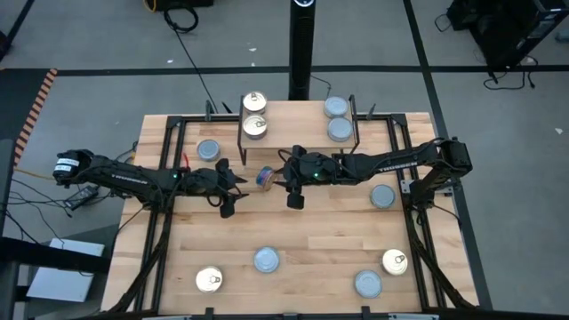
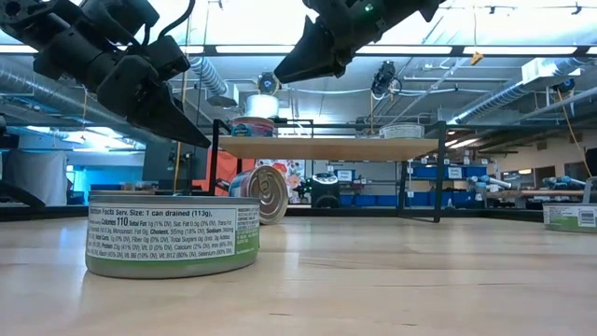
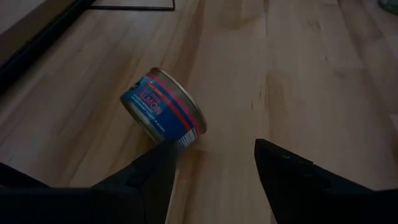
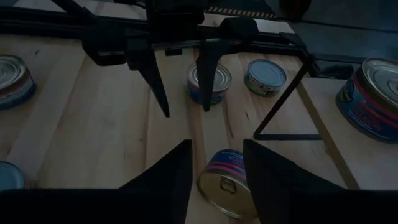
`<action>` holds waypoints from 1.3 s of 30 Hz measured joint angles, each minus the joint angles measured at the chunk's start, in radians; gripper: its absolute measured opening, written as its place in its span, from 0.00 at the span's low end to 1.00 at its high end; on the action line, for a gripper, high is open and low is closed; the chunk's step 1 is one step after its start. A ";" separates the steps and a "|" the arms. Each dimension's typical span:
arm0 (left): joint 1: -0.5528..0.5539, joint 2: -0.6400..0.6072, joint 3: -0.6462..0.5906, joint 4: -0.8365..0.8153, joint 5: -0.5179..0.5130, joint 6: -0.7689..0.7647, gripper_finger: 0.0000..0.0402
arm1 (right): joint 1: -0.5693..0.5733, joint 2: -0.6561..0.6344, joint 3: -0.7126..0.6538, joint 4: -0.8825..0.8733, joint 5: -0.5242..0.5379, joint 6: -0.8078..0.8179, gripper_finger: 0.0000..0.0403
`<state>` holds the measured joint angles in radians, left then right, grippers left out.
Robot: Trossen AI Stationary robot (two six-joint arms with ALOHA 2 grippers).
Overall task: Stack canned seafood by type on shelf
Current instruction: Stack the blue pink tuna can on the top blue tuna can on the shelf
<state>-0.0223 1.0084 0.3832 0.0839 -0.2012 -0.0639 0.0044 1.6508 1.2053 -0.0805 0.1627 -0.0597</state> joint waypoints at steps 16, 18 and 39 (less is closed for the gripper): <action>0.000 0.000 0.000 -0.001 -0.004 0.004 0.55 | 0.000 0.000 0.066 -0.042 0.000 0.021 0.38; 0.000 0.000 0.000 -0.002 -0.004 0.006 0.55 | 0.000 0.000 0.066 -0.041 0.000 0.034 0.38; 0.000 0.000 0.000 0.001 -0.037 0.034 0.51 | 0.000 0.038 0.125 -0.115 0.000 0.068 0.38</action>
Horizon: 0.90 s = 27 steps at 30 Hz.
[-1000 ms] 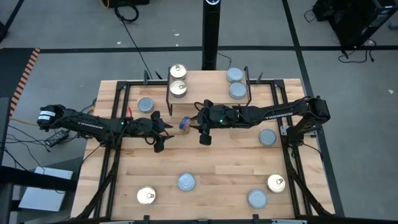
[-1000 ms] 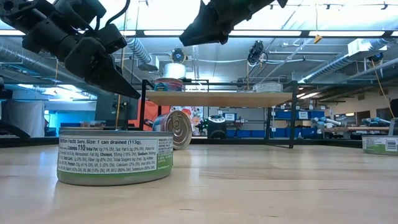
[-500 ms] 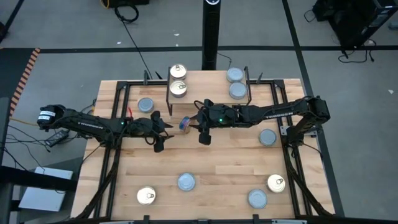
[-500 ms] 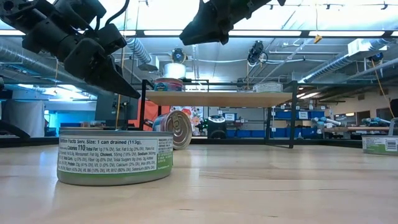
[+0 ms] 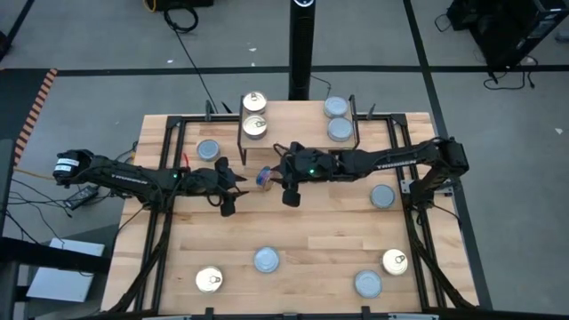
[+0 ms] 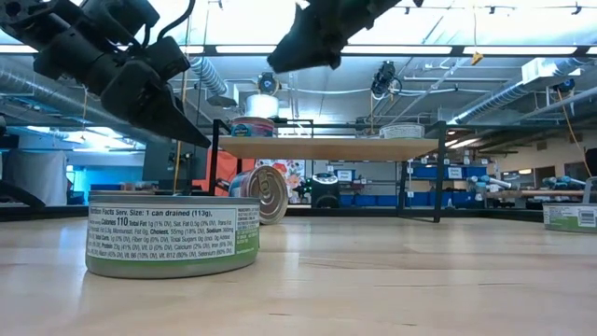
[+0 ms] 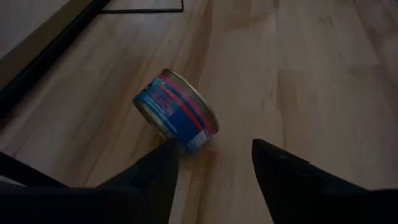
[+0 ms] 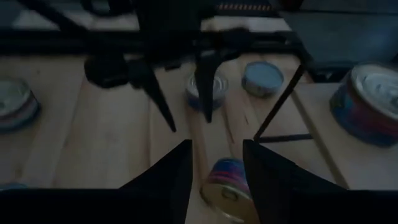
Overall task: Stack canned seafood by type on shelf
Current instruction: Stack the blue pink tuna can on the top blue tuna can on the shelf
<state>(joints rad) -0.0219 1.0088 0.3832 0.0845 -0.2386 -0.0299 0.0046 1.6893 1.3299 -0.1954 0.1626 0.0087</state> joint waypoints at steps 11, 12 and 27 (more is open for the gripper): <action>0.000 -0.048 -0.064 0.117 -0.048 0.004 0.46 | 0.014 0.219 0.326 -0.355 0.001 -0.162 0.42; 0.000 -0.055 -0.064 0.110 -0.048 0.003 0.46 | 0.015 0.235 0.353 -0.377 0.000 -0.177 0.44; -0.001 -0.138 -0.139 0.129 -0.044 0.024 0.46 | -0.023 0.369 0.403 -0.410 -0.039 -0.512 0.69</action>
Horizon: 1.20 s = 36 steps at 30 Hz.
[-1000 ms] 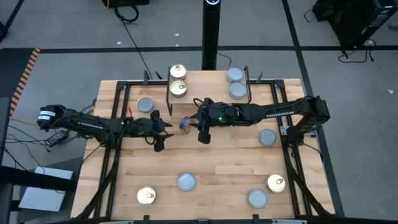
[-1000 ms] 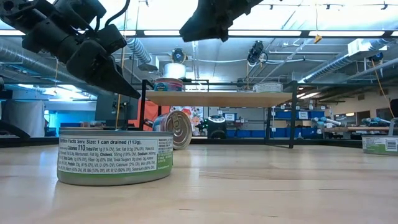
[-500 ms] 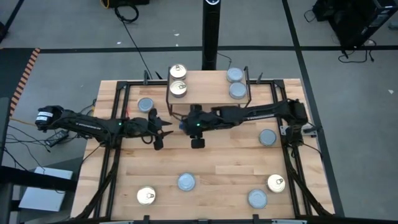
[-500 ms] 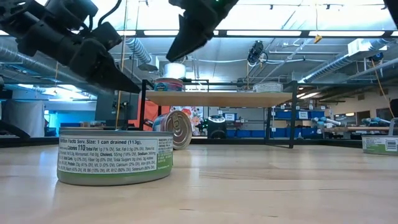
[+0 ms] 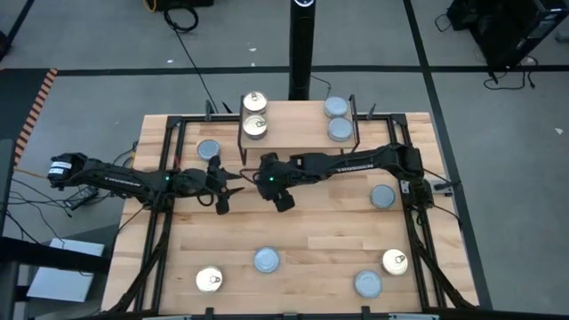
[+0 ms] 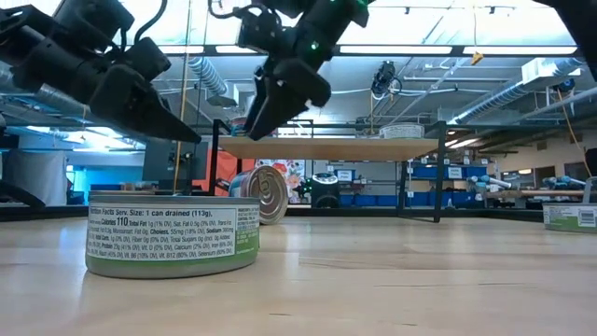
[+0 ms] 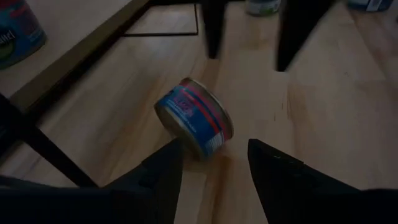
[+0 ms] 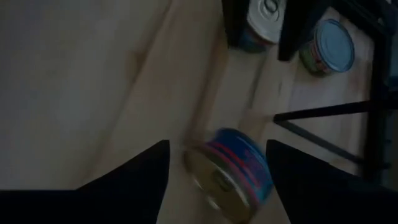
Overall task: Stack canned seafood by type on shelf
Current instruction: Stack the blue pink tuna can on the top blue tuna can on the shelf
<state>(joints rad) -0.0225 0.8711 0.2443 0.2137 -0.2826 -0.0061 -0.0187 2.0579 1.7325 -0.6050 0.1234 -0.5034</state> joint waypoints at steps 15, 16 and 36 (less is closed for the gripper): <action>0.000 0.000 -0.029 0.029 0.014 -0.024 0.46 | -0.081 0.083 0.002 0.035 -0.014 -0.268 0.70; 0.000 0.000 -0.029 0.029 0.015 -0.023 0.46 | -0.085 0.083 0.002 0.040 -0.017 -0.269 0.70; 0.000 0.000 -0.029 0.028 0.046 -0.026 0.46 | -0.133 0.110 0.006 -0.063 -0.114 -0.071 0.67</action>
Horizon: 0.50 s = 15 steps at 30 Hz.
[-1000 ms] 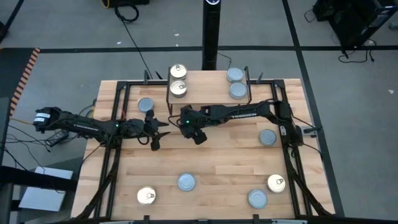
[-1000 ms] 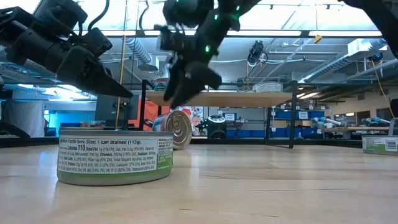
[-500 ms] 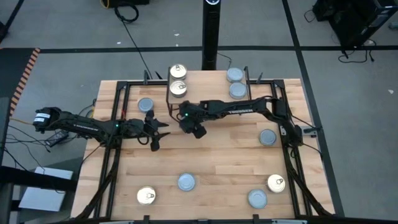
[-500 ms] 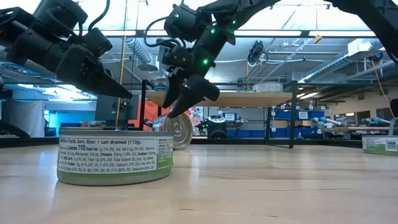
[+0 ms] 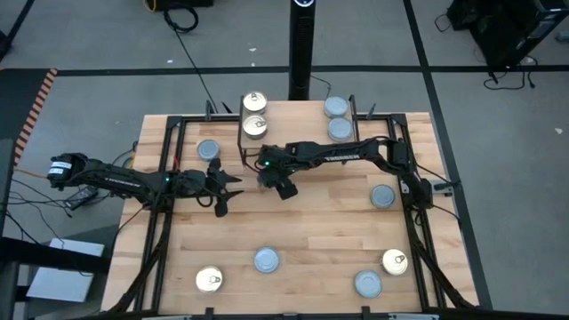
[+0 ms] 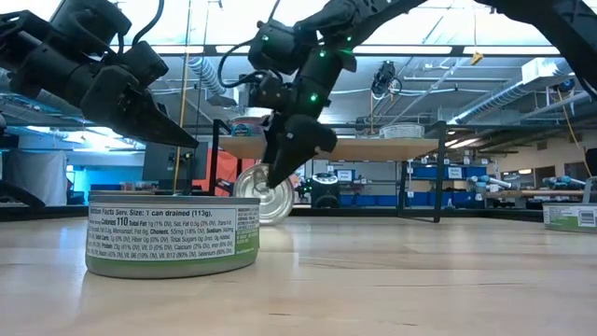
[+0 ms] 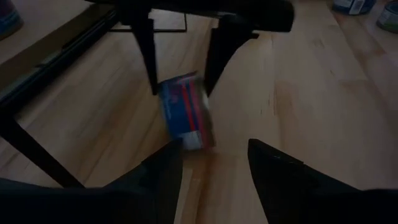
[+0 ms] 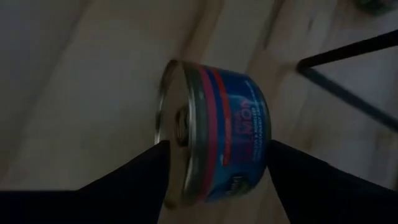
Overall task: Stack canned seafood by type on shelf
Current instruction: Stack the blue pink tuna can on the top blue tuna can on the shelf
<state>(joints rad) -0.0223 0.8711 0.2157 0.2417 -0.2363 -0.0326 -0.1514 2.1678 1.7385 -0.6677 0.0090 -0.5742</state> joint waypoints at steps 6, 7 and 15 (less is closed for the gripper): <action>0.000 0.000 0.000 0.000 0.002 -0.001 0.46 | 0.012 0.007 -0.006 -0.059 -0.084 0.134 0.53; 0.000 0.000 0.000 0.000 0.002 -0.001 0.46 | 0.012 0.007 -0.006 -0.061 -0.093 0.157 0.51; 0.000 0.000 0.000 0.000 0.002 -0.005 0.46 | 0.014 0.002 -0.006 -0.077 -0.120 0.259 0.49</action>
<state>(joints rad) -0.0223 0.8711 0.2157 0.2417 -0.2340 -0.0372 -0.1370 2.1695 1.7329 -0.7446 -0.1111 -0.3157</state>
